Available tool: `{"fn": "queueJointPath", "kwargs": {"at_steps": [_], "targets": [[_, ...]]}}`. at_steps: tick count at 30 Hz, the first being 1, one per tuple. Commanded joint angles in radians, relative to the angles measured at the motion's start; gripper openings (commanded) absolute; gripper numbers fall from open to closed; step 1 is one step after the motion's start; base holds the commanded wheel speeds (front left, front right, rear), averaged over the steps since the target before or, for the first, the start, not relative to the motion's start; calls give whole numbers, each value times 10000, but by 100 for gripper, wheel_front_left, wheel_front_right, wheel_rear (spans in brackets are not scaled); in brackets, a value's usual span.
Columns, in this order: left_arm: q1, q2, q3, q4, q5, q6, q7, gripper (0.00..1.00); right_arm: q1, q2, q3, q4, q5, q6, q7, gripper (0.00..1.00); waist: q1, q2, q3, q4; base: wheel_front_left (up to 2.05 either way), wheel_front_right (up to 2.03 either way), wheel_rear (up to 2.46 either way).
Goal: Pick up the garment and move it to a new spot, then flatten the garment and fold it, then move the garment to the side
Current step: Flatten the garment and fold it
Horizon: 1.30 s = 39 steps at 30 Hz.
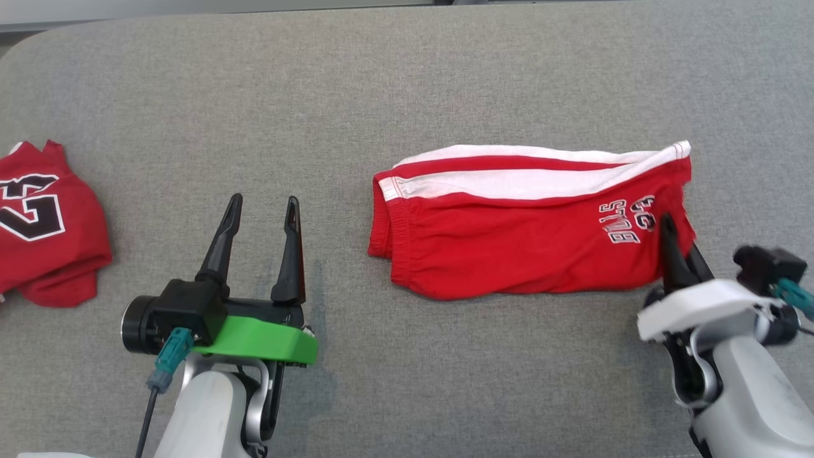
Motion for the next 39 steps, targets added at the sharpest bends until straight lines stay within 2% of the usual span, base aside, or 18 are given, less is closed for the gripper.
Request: {"fn": "queueJointPath", "kwargs": {"at_steps": [1, 4, 9, 12, 15, 20, 26, 27, 28, 29, 34, 39], "targets": [[139, 51, -27, 27, -43, -29, 32, 100, -273, 70, 209, -305, -152, -10, 51, 0, 0, -1, -85, 23, 0, 0, 0], [172, 48, -62, 52, -68, -35, 37, 100, -484, 122, 546, -746, -386, -10, 194, 0, 0, -1, -161, 61, 0, 0, 0], [158, 22, -180, 118, -148, -24, 32, 100, -1029, 552, 1712, -1730, -758, -10, 753, 0, 0, -1, -296, 250, 0, 0, 0], [110, -12, -289, 152, -187, -20, 23, 100, -1294, 801, 2446, -1831, -788, -10, 1028, 0, 0, -1, -316, 456, 0, 0, 0], [37, -44, -398, 175, -285, 39, -3, 100, -1551, 1116, 3374, -1571, -510, -10, 1169, 0, 0, -1, -237, 785, 0, 0, 0], [-19, -80, -499, 205, -354, 87, -22, 100, -1683, 1256, 4543, -862, -151, -10, 1163, 0, 0, -1, -73, 1093, 0, 0, 0], [-44, -100, -560, 260, -392, 150, -62, 100, -1682, 1296, 5181, 7, -18, -10, 890, 0, 0, -1, 46, 1185, 0, 0, 0], [-53, -102, -562, 271, -382, 166, -65, 100, -1709, 1296, 5268, 61, -29, -9, 819, 33, 0, -1, 56, 1166, 0, 0, 0], [-61, -104, -557, 282, -370, 185, -69, 100, -1707, 1299, 5371, 97, -23, -9, 753, 60, 0, -1, 58, 1141, 0, 0, 0], [-62, -103, -554, 288, -354, 175, -70, 100, -1706, 1300, 5457, 108, -61, -9, 684, 100, 0, -1, 52, 1109, 0, 0, 0], [-63, -13, -518, 366, -232, 200, -82, 100, -1499, 1299, 5779, -86, -407, -9, 335, 100, 0, -1, -64, 897, 0, 0, 0], [66, 89, -413, 406, -190, 279, -90, 100, -1062, 1296, 5297, -696, -803, -11, 63, 100, 0, -1, -297, 649, 0, 0, 0]]}}
